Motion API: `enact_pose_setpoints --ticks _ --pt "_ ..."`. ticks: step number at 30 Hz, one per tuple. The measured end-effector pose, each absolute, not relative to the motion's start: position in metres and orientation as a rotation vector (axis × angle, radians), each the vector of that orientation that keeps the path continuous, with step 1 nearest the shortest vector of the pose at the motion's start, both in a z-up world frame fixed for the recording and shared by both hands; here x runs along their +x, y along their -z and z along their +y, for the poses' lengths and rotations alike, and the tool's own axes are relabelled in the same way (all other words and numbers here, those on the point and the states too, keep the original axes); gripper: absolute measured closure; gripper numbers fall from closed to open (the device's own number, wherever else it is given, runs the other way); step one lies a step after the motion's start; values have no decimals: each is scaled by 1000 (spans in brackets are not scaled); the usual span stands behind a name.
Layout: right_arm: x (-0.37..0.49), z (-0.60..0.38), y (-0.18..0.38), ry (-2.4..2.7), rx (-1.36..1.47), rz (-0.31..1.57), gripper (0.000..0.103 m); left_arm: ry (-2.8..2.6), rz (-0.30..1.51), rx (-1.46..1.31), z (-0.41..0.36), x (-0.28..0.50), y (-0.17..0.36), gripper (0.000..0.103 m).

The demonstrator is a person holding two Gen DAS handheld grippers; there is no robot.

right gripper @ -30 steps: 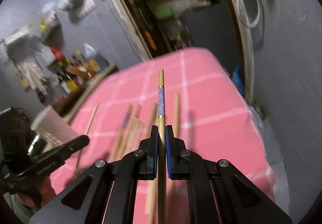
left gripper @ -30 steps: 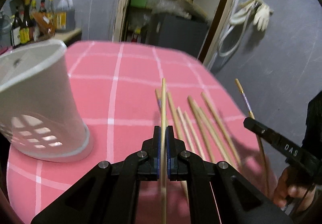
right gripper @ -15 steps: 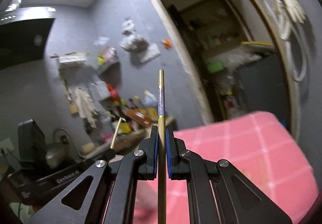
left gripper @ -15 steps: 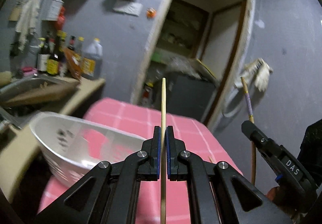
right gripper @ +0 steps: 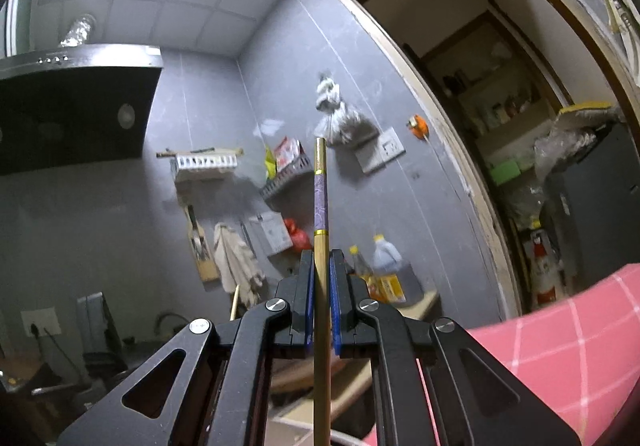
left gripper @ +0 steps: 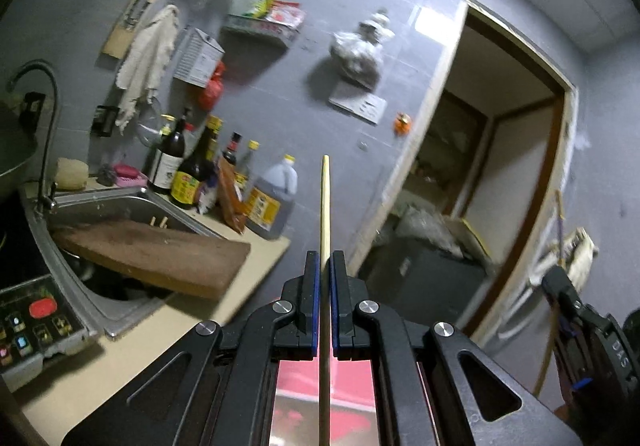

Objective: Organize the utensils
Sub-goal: 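Lift the chopsticks and carry them over the white caddy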

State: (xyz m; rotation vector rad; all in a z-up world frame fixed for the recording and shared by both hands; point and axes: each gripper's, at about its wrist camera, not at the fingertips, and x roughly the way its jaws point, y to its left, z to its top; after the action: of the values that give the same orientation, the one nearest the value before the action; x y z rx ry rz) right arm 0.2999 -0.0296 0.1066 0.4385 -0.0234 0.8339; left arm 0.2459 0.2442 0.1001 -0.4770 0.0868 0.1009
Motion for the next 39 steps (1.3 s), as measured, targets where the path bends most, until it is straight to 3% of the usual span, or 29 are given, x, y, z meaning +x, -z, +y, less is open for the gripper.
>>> enact_pose_setpoints --ticks 13,27,39 --pt "314 -23 -82 -735 418 -85 98 -123 37 -523 254 260 -77 100" --pt "312 -8 -64 -673 281 14 98 -144 55 -415 221 261 -51 100" --pt "300 -12 -41 -666 196 179 96 -124 204 -346 198 257 -28 100"
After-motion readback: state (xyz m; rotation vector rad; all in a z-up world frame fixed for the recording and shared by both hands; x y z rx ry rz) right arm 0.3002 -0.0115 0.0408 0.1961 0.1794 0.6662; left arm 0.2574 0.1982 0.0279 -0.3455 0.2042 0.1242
